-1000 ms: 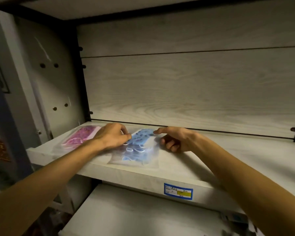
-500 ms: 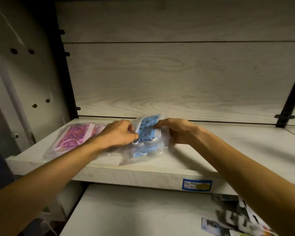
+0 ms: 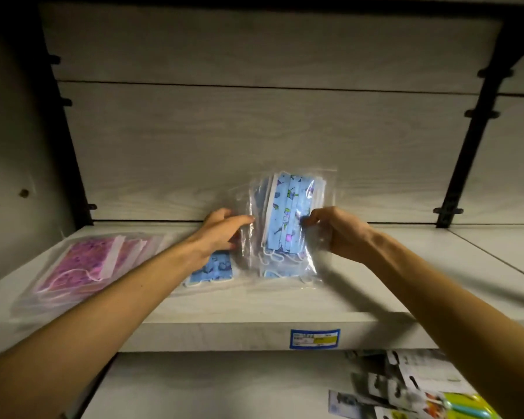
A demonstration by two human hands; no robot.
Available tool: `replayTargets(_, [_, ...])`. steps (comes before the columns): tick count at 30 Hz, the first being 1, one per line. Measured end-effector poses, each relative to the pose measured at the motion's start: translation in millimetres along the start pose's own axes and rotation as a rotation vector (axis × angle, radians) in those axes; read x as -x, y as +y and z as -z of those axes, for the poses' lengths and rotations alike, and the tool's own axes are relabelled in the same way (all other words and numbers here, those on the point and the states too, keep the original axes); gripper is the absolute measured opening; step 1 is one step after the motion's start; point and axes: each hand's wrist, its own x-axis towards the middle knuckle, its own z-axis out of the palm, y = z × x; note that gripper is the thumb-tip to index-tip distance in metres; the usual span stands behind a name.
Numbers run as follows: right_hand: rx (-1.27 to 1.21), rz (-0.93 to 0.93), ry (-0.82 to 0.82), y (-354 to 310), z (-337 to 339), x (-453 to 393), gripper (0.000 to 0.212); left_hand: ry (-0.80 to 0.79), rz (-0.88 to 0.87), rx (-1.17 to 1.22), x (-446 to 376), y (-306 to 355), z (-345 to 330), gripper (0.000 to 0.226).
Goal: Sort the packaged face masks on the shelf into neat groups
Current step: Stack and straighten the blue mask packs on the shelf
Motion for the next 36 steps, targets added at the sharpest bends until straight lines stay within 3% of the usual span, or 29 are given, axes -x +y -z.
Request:
replayTargets(2, [-0.035, -0.003, 0.018, -2, 9, -3, 0.015, -0.083, 0.0, 0.023, -4, 8, -4, 0.026])
replayTargets(4, [-0.092, -0.016, 0.01, -4, 10, -6, 0.017, -0.029, -0.025, -0.091, -8, 12, 0, 0.021])
replayTargets(7, [-0.046, -0.039, -0.012, -1, 0, -15, 0.015, 0.097, -0.045, -0.685, -11, 9, 20, 0.056])
replayTargets(9, [0.018, -0.032, -0.004, 6, -9, -23, 0.017, 0.071, 0.007, -0.94, -11, -1, 34, 0.075])
replayTargets(13, [0.055, -0.01, 0.004, 12, -19, -34, 0.016, -0.082, 0.044, -0.936, -6, -21, 46, 0.073])
replayTargets(20, [0.185, 0.063, 0.089, 9, 3, -40, 0.025, -0.06, -0.095, -1.149, 11, -32, 50, 0.066])
replayTargets(25, [0.142, 0.059, 0.129, 6, 28, -35, 0.015, 0.046, -0.24, -1.151, 5, -30, 46, 0.022])
replayTargets(29, [-0.127, 0.068, 0.033, 3, 40, -29, 0.024, 0.117, -0.255, -0.88, -1, -37, 34, 0.011])
replayTargets(33, [-0.248, 0.086, -0.004, 1, 51, -24, 0.032, 0.031, -0.229, -0.496, -7, -30, 9, 0.018])
replayTargets(36, [-0.105, 0.03, 0.021, 9, 40, -24, 0.018, 0.047, -0.097, -0.272, -13, -22, -8, 0.032])
